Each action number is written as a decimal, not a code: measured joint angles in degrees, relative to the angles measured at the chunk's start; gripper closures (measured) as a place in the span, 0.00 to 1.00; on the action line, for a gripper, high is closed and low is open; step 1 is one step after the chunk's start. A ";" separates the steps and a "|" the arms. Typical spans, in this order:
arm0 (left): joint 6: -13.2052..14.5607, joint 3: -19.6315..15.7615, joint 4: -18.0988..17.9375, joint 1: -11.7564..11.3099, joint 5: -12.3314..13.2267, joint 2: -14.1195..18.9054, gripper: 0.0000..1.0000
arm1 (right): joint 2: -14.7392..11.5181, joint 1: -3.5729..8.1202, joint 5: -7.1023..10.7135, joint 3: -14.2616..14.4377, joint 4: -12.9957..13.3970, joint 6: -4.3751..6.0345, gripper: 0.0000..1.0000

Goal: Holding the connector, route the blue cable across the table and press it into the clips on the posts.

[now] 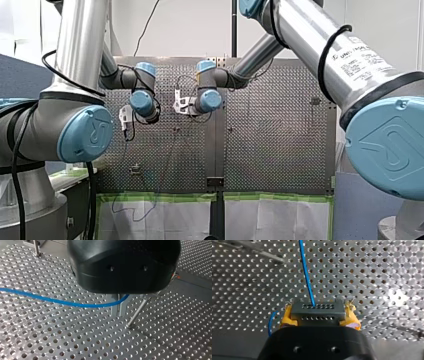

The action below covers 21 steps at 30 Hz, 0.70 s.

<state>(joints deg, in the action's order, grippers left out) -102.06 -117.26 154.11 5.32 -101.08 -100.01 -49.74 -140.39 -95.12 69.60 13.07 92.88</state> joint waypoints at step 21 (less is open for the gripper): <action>-0.61 -1.74 -4.35 0.48 0.94 -4.37 1.00 | 0.50 0.40 0.14 4.14 0.22 -0.04 1.00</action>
<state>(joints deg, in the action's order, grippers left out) -102.66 -119.01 149.76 5.80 -100.14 -104.38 -49.24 -139.99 -94.97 73.74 13.30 92.83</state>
